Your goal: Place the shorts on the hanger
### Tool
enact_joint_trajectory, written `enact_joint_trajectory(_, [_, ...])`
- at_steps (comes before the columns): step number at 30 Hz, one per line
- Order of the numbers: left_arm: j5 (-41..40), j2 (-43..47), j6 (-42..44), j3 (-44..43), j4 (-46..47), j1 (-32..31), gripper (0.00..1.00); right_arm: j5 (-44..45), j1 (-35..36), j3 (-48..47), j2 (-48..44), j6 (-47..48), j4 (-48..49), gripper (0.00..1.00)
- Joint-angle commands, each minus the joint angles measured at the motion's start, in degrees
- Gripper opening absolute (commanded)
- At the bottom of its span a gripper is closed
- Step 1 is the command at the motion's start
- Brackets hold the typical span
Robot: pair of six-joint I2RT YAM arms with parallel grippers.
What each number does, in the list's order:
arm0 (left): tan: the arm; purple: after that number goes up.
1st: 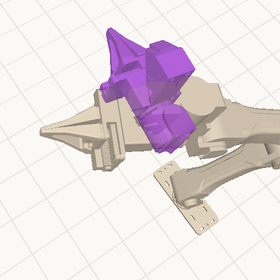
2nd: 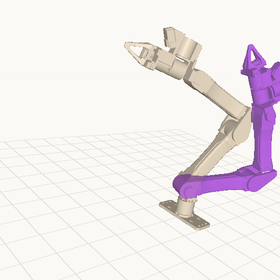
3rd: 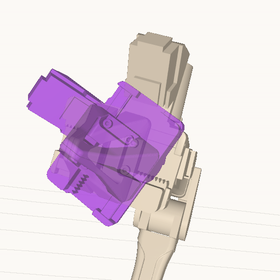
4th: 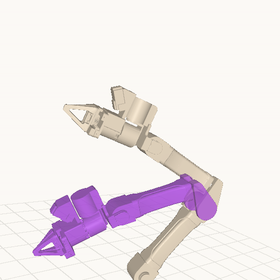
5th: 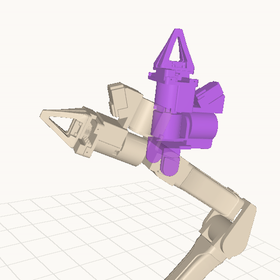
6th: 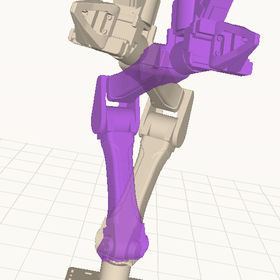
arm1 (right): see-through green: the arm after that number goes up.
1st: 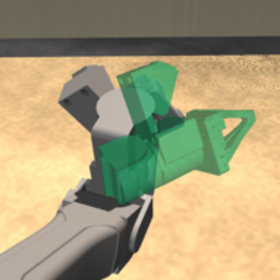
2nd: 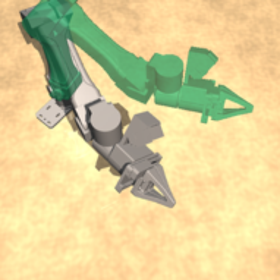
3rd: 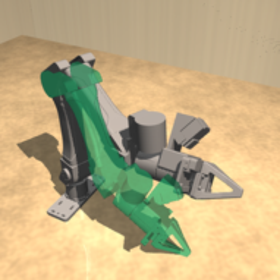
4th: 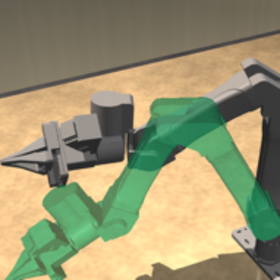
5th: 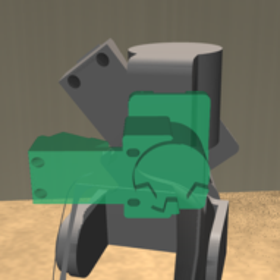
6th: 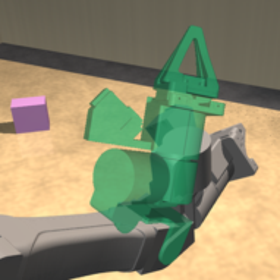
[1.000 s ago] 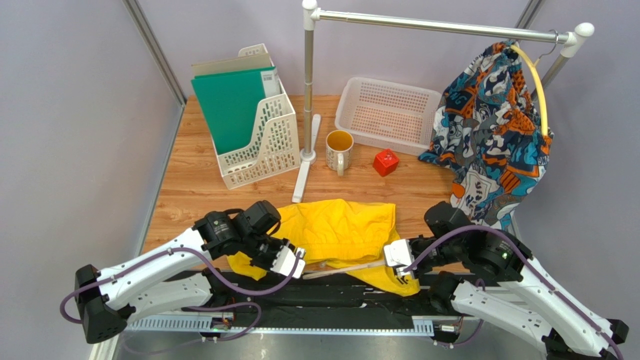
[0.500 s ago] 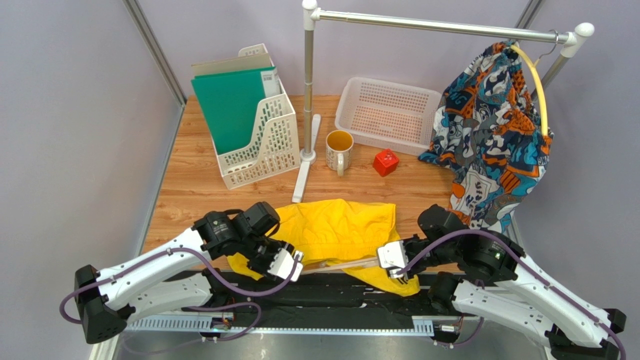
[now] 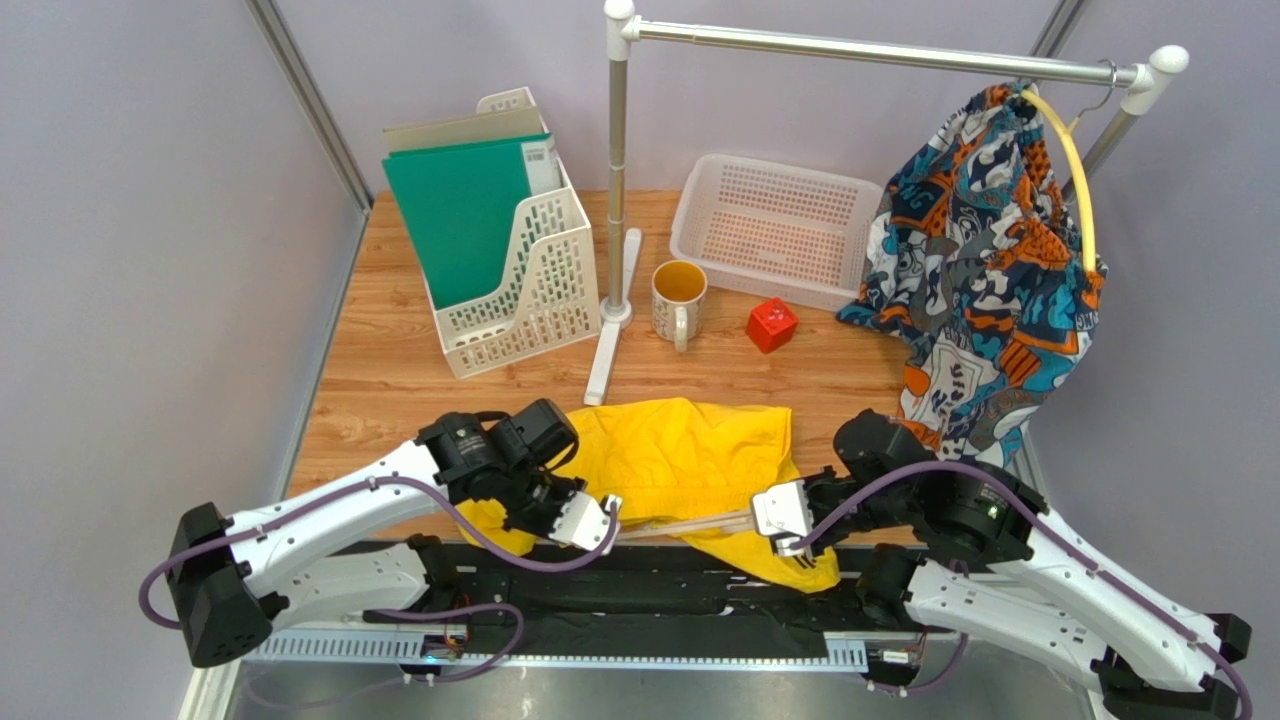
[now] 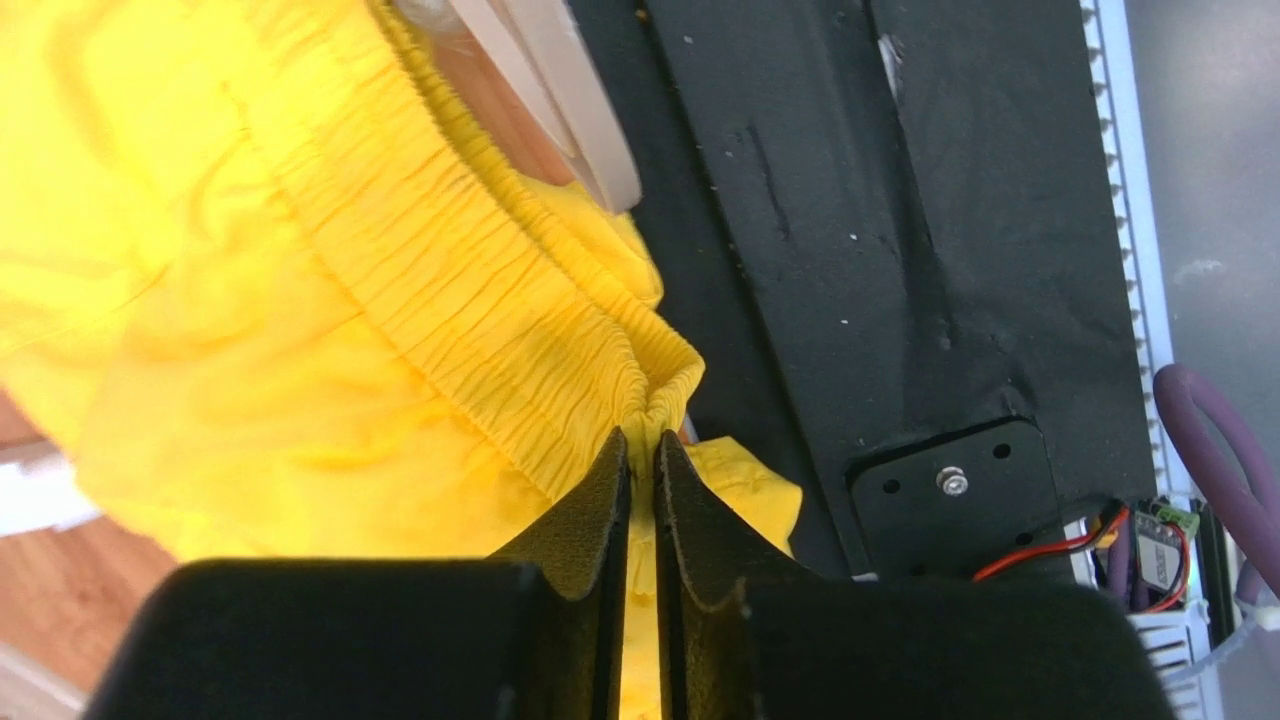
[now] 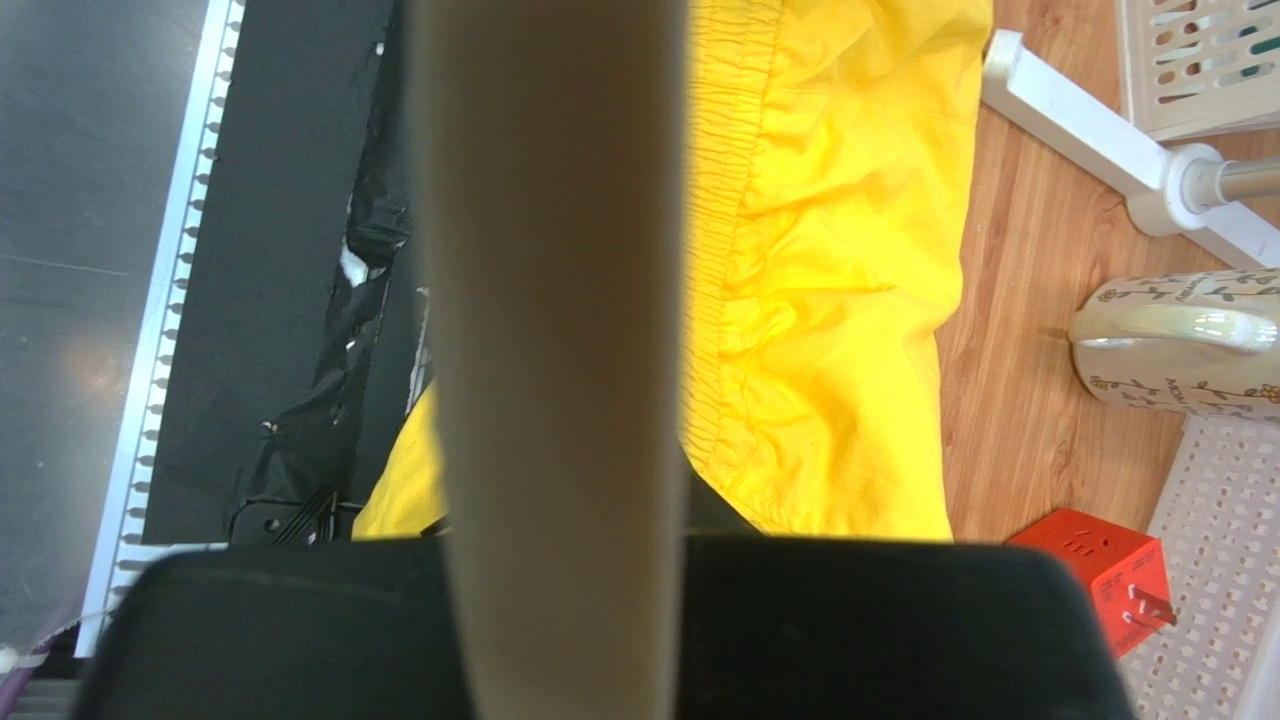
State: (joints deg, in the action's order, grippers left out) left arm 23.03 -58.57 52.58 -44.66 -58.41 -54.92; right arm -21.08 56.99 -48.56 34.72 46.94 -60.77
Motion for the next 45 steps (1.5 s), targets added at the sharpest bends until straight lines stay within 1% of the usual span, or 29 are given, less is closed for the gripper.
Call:
enact_joint_trajectory(1, [1.6, 4.2, -2.6, -4.7, 1.3, 3.1, 0.03, 1.2, 0.6, 0.5, -1.5, -0.6, 4.2, 0.0])
enact_joint_trajectory(3, [1.8, 5.4, -3.7, -5.6, 0.8, 4.3, 0.0, 1.1, 0.6, 0.6, -1.7, -0.2, 4.5, 0.0])
enact_joint_trajectory(7, [3.8, 6.2, -6.5, -8.0, 0.0, 6.6, 0.0, 1.6, 0.7, 0.8, -1.6, 0.7, 6.7, 0.0])
enact_joint_trajectory(11, [5.1, 6.7, -10.3, -8.9, 1.4, 8.5, 0.0, 3.4, 0.6, 0.6, -0.7, 0.4, 8.5, 0.0])
enact_joint_trajectory(17, [5.9, 7.1, -12.1, -9.2, 1.7, 9.6, 0.0, 7.3, 0.6, 1.4, -0.7, -0.3, 10.7, 0.0])
enact_joint_trajectory(23, [10.4, 4.3, -16.5, -12.5, 2.5, 15.4, 0.0, 12.4, 0.7, 2.4, -0.4, -0.8, 13.7, 0.0])
enact_joint_trajectory(27, [12.7, 2.4, -20.0, -14.7, 3.7, 19.0, 0.0, 17.6, 0.9, 3.5, -1.1, -1.8, 20.0, 0.0])
enact_joint_trajectory(30, [13.9, 1.3, -22.6, -15.8, 5.1, 21.0, 0.0, 19.4, 1.0, 3.8, -1.6, -1.6, 21.7, 0.0])
enact_joint_trajectory(34, [14.3, 0.2, -27.0, -16.6, 8.3, 23.4, 0.0, 17.7, 1.0, 4.2, -2.4, -1.4, 22.4, 0.0])
enact_joint_trajectory(36, [13.7, -0.1, -27.6, -17.0, 8.9, 23.5, 0.0, 16.1, 1.1, 4.0, -2.3, -2.1, 22.5, 0.0])
enact_joint_trajectory(39, [13.9, 0.2, -27.9, -16.9, 10.0, 23.5, 0.0, 13.5, 1.4, 4.0, -1.4, -3.9, 24.6, 0.0])
enact_joint_trajectory(44, [12.7, 1.4, -26.7, -16.5, 10.3, 23.5, 0.0, 11.7, 2.2, 3.6, 2.7, -7.2, 30.8, 0.0])
enact_joint_trajectory(45, [11.7, 1.8, -26.6, -16.2, 10.9, 23.5, 0.0, 10.0, 2.3, 3.5, 3.2, -7.6, 30.9, 0.0])
